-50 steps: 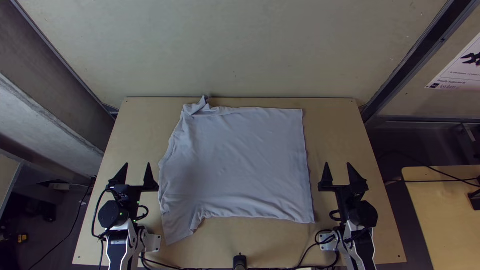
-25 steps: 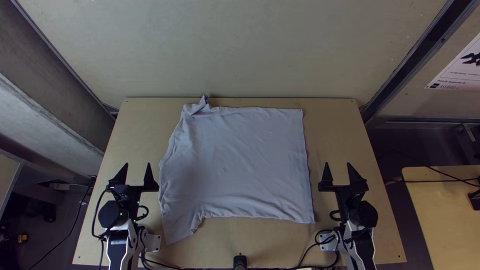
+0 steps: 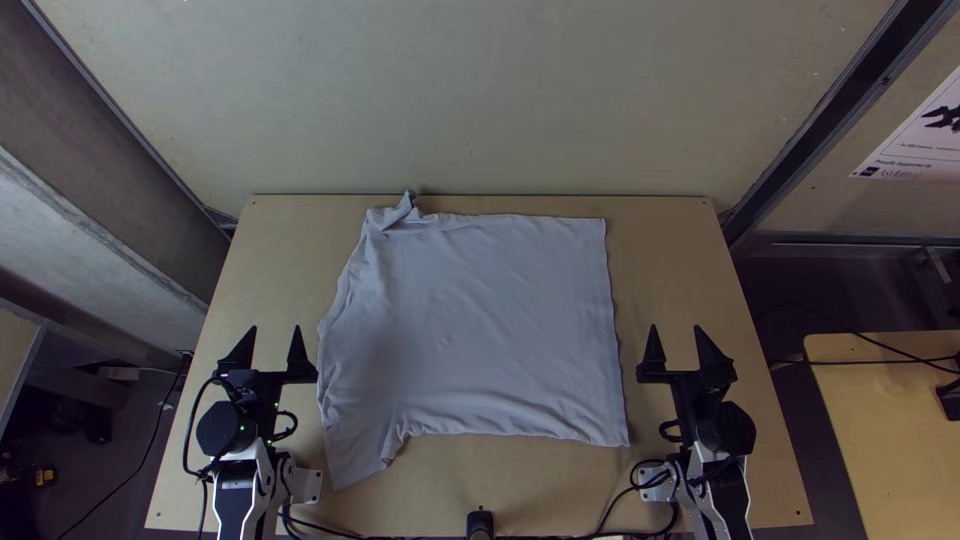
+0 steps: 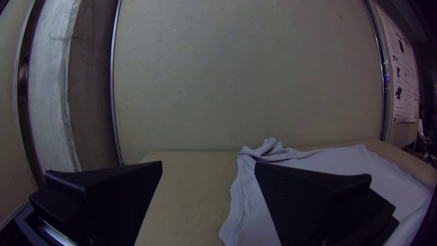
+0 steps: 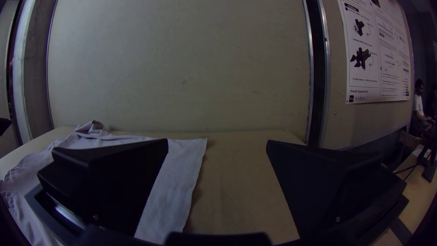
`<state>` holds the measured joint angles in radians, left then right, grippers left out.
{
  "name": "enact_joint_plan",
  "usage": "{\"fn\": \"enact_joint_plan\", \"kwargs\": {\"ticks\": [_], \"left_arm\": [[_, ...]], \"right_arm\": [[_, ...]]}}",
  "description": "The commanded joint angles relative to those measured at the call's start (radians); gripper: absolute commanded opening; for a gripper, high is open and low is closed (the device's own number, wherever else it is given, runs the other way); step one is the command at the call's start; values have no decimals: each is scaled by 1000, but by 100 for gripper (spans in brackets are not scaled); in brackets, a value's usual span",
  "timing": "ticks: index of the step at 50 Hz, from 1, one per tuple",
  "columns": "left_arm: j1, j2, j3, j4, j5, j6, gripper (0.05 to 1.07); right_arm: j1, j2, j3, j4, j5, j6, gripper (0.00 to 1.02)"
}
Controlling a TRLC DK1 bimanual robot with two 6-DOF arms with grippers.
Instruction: Fold the t-shirt
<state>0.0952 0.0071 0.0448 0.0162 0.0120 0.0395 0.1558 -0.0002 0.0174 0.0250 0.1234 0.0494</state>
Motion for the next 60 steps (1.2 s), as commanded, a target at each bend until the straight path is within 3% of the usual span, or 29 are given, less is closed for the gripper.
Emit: {"fn": "enact_joint_plan", "kwargs": {"ticks": [1,6,20,44,60], "left_arm": [[-2,-7,-42,-30,6,-27,103],[18,-7,-40,-32,6,-20,103],[-46,-6,-40,-32,6,-23,103],[-31,-2,44,-30,5,-12,103],[-41,218,217,45,9,-10,103]], "right_arm": [[16,-1,-13,-11,1,20,99],[67,-3,-13,-13,-1,15,99],[77,-1,-13,-17,-11,17,99],[103,0,88,-4,-11,13,99],[143,154,268,73,-11,-28,99]]}}
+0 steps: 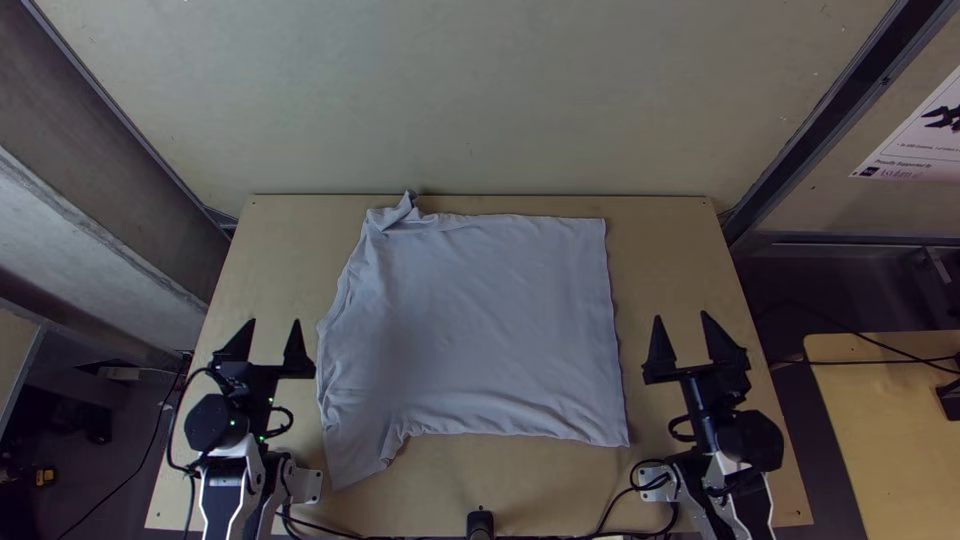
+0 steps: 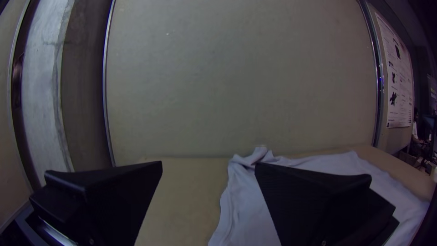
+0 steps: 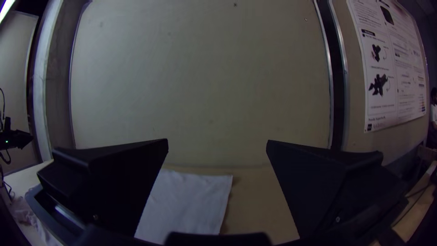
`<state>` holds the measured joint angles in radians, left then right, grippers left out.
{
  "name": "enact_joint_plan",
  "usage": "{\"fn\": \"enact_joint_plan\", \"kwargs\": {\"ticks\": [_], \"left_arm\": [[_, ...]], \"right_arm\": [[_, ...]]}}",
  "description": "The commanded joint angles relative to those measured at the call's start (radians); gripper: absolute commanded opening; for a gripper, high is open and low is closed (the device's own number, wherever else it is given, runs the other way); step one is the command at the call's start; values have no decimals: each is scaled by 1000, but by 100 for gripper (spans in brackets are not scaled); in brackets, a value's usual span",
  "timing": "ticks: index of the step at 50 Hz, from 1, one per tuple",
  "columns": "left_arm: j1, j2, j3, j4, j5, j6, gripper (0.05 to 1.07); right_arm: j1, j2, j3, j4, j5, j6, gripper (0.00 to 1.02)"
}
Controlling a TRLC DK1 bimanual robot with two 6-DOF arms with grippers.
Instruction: Fold the t-shirt
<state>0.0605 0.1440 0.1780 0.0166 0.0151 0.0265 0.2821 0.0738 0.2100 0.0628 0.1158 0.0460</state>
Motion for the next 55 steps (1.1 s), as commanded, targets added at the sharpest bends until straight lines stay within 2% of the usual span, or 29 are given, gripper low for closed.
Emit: {"fn": "enact_joint_plan", "kwargs": {"ticks": [1,11,26,34,41,48,55], "left_arm": [[-7,106,100,52,6,3,103],[-8,319,276,74,13,3,103],[-13,577,545,48,23,23,103],[-19,726,712,-23,74,26,103],[-36,865,868,-92,88,30,103],[-54,996,1008,-168,98,33,103],[-77,1094,1101,-185,98,39,103]], "right_arm": [[19,101,92,38,-4,-26,99],[19,290,233,98,-5,-72,99],[-3,590,463,118,-41,-74,99],[-11,753,621,103,-51,-74,99],[-32,890,773,61,-65,-66,99],[-35,1017,913,-34,-76,-52,99],[-37,1130,1020,-103,-77,-29,99]]}}
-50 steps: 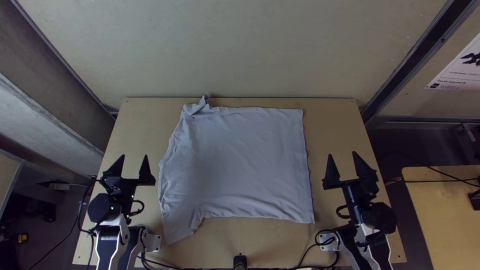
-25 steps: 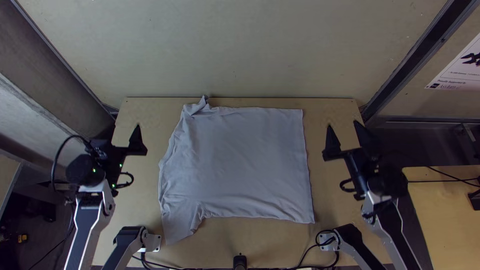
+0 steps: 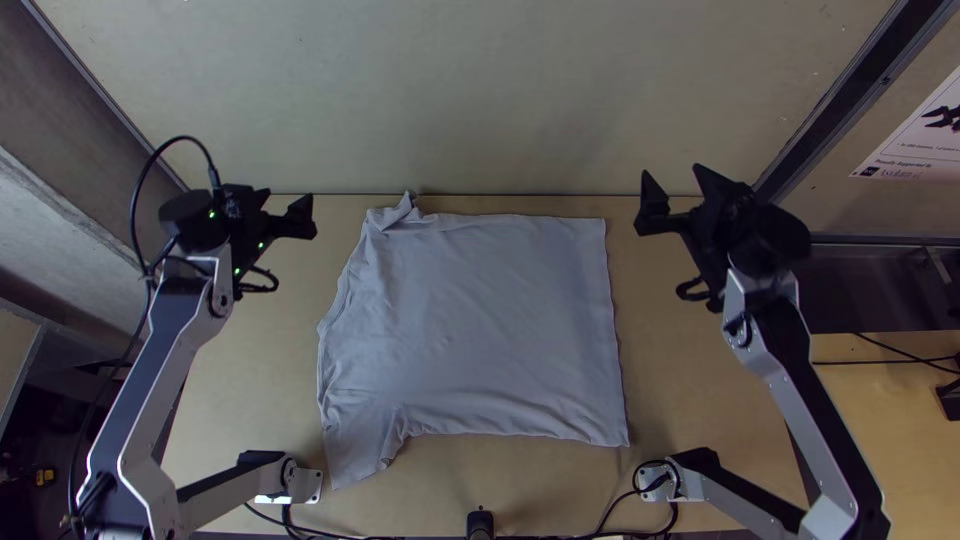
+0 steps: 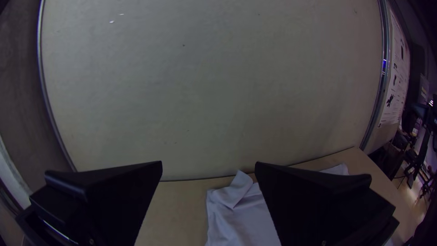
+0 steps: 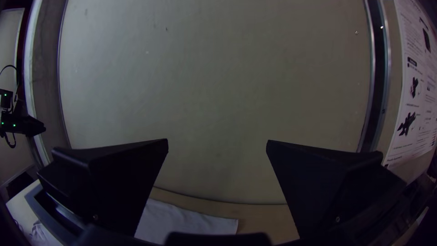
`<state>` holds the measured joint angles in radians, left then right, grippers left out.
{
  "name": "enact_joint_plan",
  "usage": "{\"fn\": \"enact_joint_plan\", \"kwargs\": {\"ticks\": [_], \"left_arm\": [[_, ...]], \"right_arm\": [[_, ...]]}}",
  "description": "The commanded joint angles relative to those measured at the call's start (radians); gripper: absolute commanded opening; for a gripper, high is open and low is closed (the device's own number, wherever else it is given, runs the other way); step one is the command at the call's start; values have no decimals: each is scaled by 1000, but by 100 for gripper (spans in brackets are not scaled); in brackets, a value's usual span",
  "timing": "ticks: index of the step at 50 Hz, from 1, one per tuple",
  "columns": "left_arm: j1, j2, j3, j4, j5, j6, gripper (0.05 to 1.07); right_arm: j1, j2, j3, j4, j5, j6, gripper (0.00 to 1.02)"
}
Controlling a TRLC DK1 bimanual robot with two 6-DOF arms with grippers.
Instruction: Fold the t-shirt
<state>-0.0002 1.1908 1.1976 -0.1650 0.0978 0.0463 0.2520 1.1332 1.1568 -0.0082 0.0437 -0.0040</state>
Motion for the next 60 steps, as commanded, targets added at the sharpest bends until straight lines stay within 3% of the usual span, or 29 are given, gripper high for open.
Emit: {"fn": "enact_joint_plan", "kwargs": {"ticks": [1,13,26,39,43,53,57,60], "left_arm": [[-21,61,94,-11,16,23,103],[-41,270,289,-111,31,40,103],[-53,526,563,-312,54,53,101],[-78,802,859,-475,62,52,101],[-83,879,924,-501,63,52,95],[-90,1017,1027,-558,62,58,92],[-90,1055,1047,-553,65,73,84],[-90,1084,1065,-551,65,75,84]], "right_arm": [[-8,83,83,-33,-5,25,99],[-20,240,201,-101,-15,67,99],[-65,473,428,-312,-90,150,99],[-80,649,590,-449,-100,197,99],[-80,671,593,-449,-104,202,99],[-80,712,603,-452,-104,213,99],[-80,731,623,-484,-104,217,99],[-79,751,644,-524,-104,223,99]]}}
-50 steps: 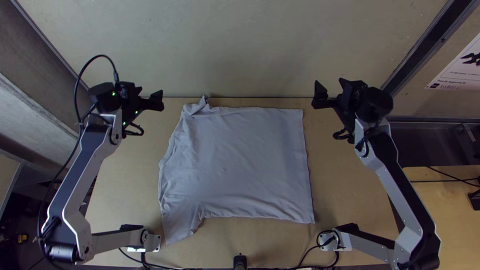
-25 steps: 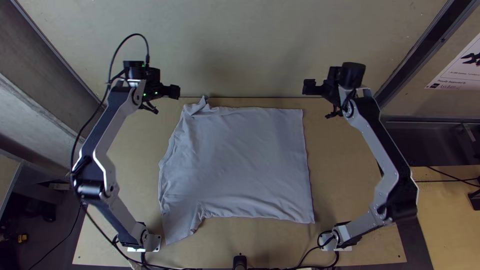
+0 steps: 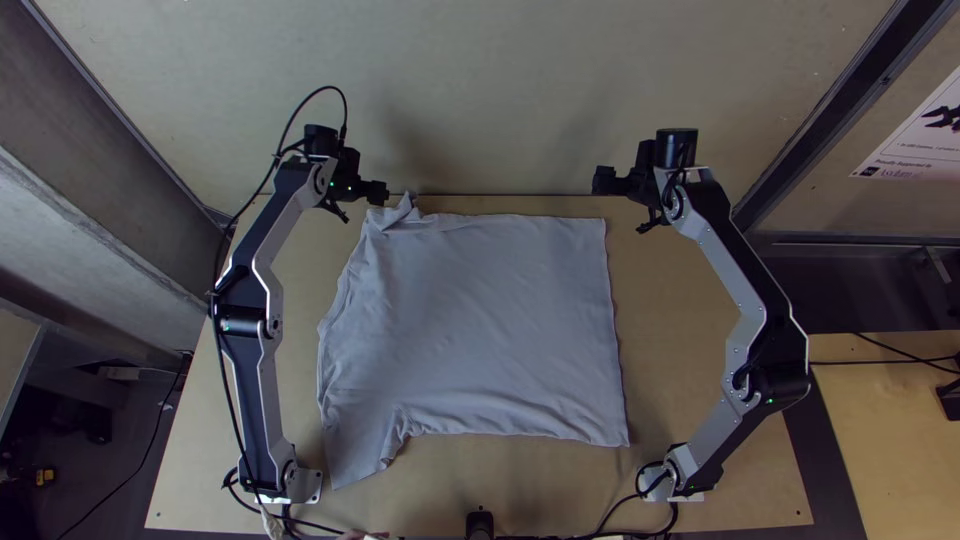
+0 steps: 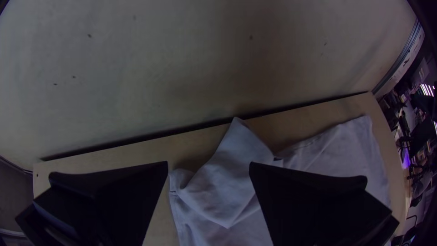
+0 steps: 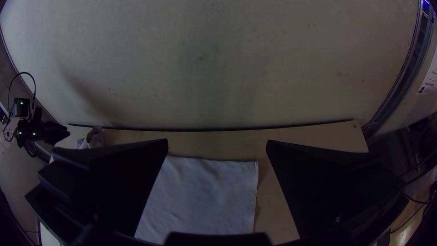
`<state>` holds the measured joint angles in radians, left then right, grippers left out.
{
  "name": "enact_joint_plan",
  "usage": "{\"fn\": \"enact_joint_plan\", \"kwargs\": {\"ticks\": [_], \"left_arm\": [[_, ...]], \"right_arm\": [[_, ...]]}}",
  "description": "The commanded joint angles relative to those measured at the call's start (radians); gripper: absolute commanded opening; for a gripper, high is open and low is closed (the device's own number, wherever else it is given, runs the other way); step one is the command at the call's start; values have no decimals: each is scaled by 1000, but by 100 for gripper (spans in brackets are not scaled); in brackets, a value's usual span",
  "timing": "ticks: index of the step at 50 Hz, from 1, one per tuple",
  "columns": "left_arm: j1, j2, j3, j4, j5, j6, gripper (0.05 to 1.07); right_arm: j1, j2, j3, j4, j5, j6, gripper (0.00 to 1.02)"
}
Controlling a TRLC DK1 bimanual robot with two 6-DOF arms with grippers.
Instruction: Fold the t-shirt
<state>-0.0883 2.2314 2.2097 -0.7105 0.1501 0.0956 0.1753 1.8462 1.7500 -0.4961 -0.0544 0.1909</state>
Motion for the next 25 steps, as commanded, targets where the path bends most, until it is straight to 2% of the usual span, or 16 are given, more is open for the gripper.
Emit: {"fn": "enact_joint_plan", "kwargs": {"ticks": [1,7,25], "left_arm": [[-2,50,53,-6,12,27,84],[-8,83,53,-1,11,33,84],[-45,163,62,40,-3,46,84]], "right_arm": [[-2,45,57,-50,-5,31,99],[-3,85,89,-101,-5,39,99],[-3,104,59,-102,-5,41,99]]}}
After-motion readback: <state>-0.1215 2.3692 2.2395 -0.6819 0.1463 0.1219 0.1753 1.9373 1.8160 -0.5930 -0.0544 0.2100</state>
